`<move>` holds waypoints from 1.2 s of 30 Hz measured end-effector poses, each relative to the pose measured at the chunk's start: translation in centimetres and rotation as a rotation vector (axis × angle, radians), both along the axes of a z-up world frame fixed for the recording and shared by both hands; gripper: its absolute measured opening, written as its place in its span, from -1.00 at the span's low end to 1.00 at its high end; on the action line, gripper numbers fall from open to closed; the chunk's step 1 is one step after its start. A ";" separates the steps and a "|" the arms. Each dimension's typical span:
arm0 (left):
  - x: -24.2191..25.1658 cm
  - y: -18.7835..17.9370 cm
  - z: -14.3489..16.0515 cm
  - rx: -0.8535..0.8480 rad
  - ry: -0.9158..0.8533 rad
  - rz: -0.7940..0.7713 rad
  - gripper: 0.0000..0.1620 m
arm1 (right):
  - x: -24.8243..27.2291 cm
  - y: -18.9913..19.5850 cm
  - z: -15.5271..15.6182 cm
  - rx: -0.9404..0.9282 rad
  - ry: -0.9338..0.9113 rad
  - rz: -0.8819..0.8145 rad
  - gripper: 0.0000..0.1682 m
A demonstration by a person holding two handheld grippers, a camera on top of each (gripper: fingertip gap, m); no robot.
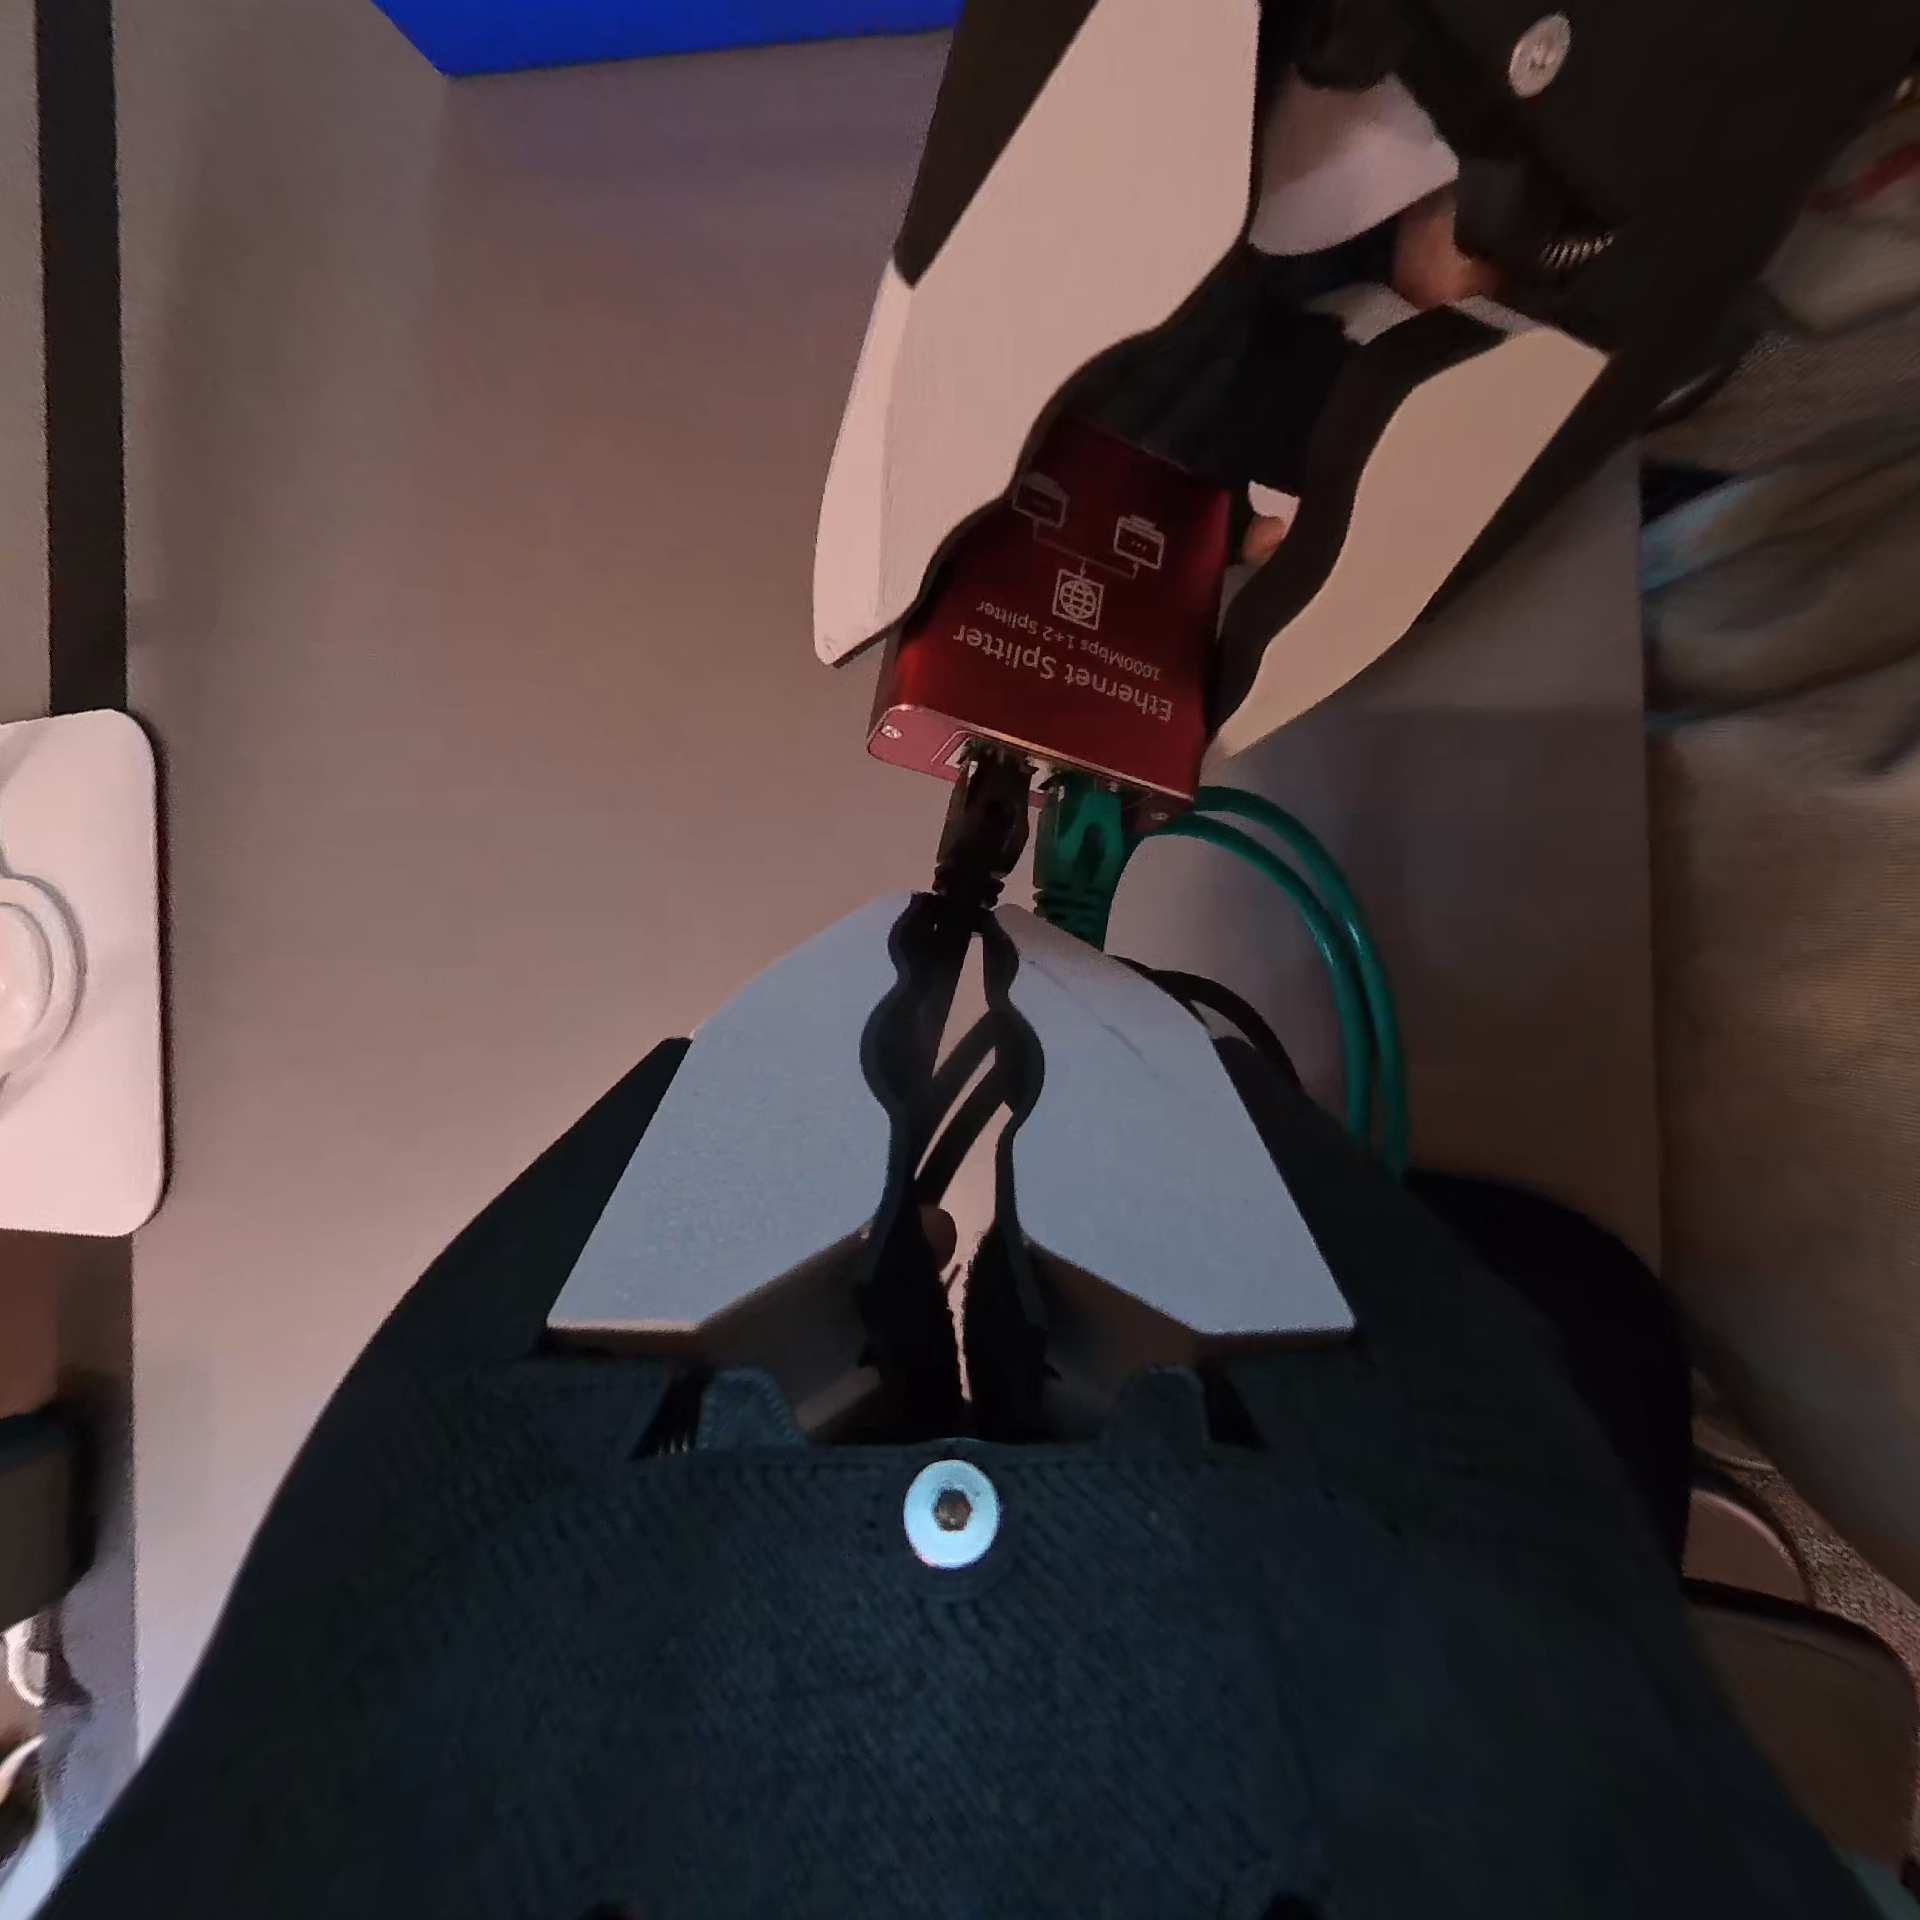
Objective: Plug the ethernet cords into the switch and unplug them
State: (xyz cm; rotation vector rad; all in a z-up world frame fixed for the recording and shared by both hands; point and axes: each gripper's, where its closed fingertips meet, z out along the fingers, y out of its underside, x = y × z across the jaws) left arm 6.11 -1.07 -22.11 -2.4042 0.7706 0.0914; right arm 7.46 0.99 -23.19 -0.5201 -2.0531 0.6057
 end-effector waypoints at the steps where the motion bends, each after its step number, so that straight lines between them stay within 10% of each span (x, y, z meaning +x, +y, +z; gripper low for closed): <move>1: -0.2 0.2 -0.2 -0.007 0.016 0.003 -0.94 | -0.1 0.1 0.0 0.005 0.006 -0.002 -0.20; 14: -1.3 -0.6 0.3 -0.021 0.055 0.041 -0.88 | -0.8 -0.6 0.6 -0.042 0.046 0.069 -0.18; 21: -5.4 -2.2 8.1 0.451 0.135 0.327 -0.43 | -1.0 0.4 1.6 -0.149 0.088 0.042 -0.18; 24: -2.5 -3.5 11.4 0.784 -0.140 0.338 -0.49 | -1.2 1.0 2.2 -0.250 0.142 -0.002 -0.17; 28: 4.6 -3.4 8.9 0.792 -0.925 0.268 -0.48 | -1.5 1.5 4.8 -0.362 0.307 -0.059 -0.18; 36: -0.9 -2.4 10.5 1.262 -0.950 0.480 -0.50 | -1.1 -2.6 8.4 -0.296 0.540 -0.034 -0.18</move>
